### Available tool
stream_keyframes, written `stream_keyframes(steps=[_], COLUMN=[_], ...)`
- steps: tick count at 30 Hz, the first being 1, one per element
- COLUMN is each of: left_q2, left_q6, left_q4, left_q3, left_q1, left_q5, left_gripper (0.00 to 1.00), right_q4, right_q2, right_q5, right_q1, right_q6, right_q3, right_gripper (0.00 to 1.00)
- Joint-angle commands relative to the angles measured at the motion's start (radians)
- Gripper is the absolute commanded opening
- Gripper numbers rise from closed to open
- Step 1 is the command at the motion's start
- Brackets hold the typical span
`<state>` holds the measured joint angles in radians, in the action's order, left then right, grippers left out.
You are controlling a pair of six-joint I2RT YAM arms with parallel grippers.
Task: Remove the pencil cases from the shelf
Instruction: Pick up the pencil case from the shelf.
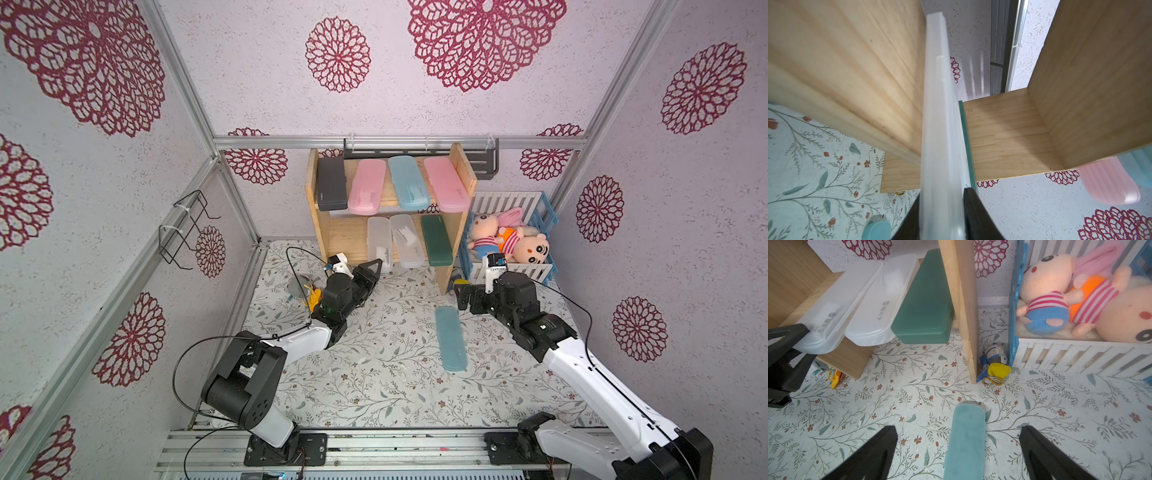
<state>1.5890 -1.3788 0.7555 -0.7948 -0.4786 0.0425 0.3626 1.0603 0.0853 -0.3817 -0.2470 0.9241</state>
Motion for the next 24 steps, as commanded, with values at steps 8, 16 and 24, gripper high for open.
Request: stream_keyframes(steps=[8, 16, 24], left_q2=[-0.198, -0.463, -0.587], left_q6=[0.271, 0.75, 0.847], left_q4=[-0.029, -0.043, -0.057], left_q3=[0.196, 0.442, 0.561], left_q1=[-0.066, -0.264, -0.379], left_q5=[-0.196, -0.425, -0.497], left_gripper=[0.0, 0.0, 0.0], right_q4=[0.017, -0.252, -0.507], right_q2=[-0.076, -0.141, -0.007], right_q5=[-0.023, -0.038, -0.077], right_q1=[0.003, -0.168, -0.359], right_q6=[0.012, -0.221, -0.407], right_q3=[0.084, -0.094, -0.116], right_gripper=[0.99, 0.99, 0.99])
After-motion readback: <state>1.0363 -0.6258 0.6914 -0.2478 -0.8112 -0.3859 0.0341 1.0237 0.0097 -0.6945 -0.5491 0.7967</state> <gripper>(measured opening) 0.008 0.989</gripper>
